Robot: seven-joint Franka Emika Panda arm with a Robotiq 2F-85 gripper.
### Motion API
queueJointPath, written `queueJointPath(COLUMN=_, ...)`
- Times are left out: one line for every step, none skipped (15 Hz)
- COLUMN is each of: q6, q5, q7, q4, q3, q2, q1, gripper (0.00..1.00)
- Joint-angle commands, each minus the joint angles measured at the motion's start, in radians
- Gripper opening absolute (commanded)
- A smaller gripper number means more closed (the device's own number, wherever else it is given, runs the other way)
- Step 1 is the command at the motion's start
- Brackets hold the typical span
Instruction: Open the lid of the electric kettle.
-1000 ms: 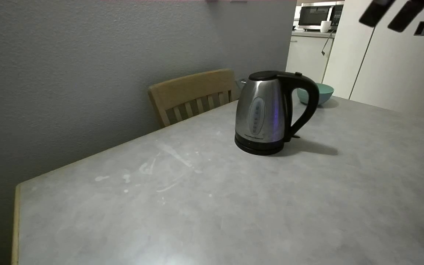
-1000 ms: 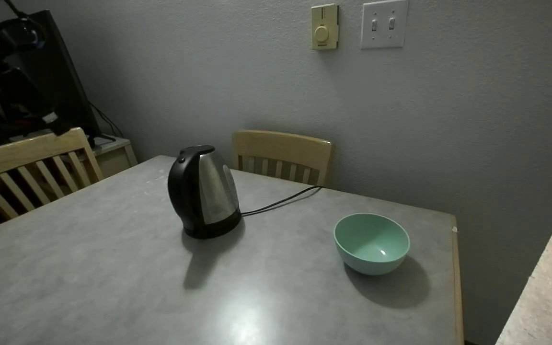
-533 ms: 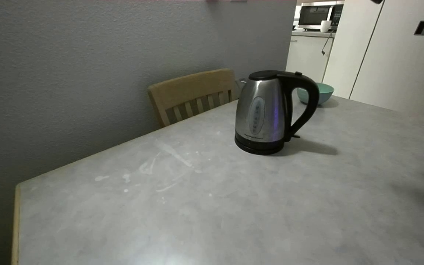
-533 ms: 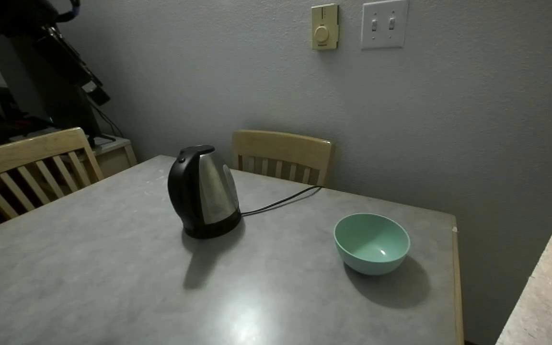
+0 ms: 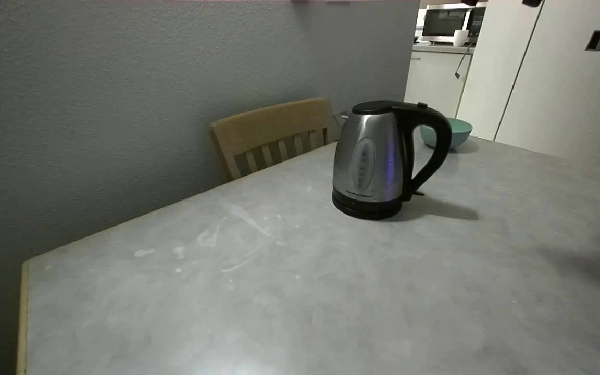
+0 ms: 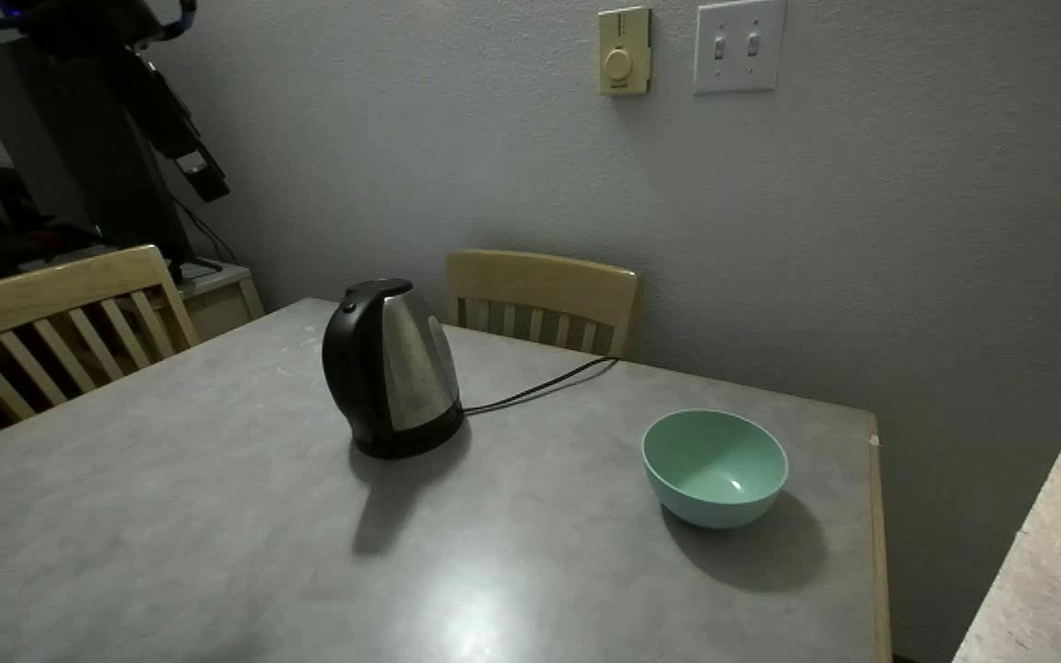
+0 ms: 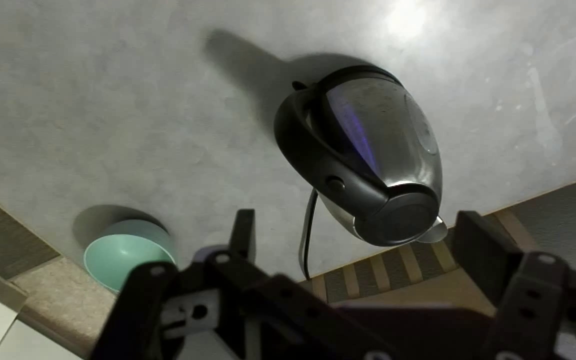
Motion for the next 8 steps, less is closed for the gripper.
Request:
queueJointPath(q6=-0.017, q5=-0.009, q7=0.01, q4=0.012, q3=-0.022, q2=0.007, q1=0.021, gripper=1.0)
queueJointPath(q6=-0.06, q5=0.007, q7=0.003, q4=0.036, q3=-0.027, q2=0.017, q1=0.025, gripper=1.0)
queueJointPath(q6=-0.11, q5=0.001, q7=0.002, q4=0.063, q3=-0.028, q2=0.031, q1=0.024, gripper=1.0)
queueJointPath(q6=-0.143, q5=0.013, q7=-0.019, q4=0.095, q3=-0.037, q2=0.054, q1=0.028, gripper=1.0)
queueJointPath(q6=-0.169, q5=0.033, q7=-0.039, q4=0.127, q3=-0.048, q2=0.075, q1=0.032, gripper=0.94)
queueJointPath(q6=-0.193, q5=0.055, q7=-0.05, q4=0.154, q3=-0.057, q2=0.092, q1=0.036, gripper=0.73)
queueJointPath(q6=-0.192, q5=0.071, q7=-0.051, q4=0.178, q3=-0.066, q2=0.113, q1=0.038, gripper=0.69)
queueJointPath(q6=-0.189, q5=0.092, q7=-0.056, q4=0.201, q3=-0.075, q2=0.136, q1=0.041, gripper=0.67)
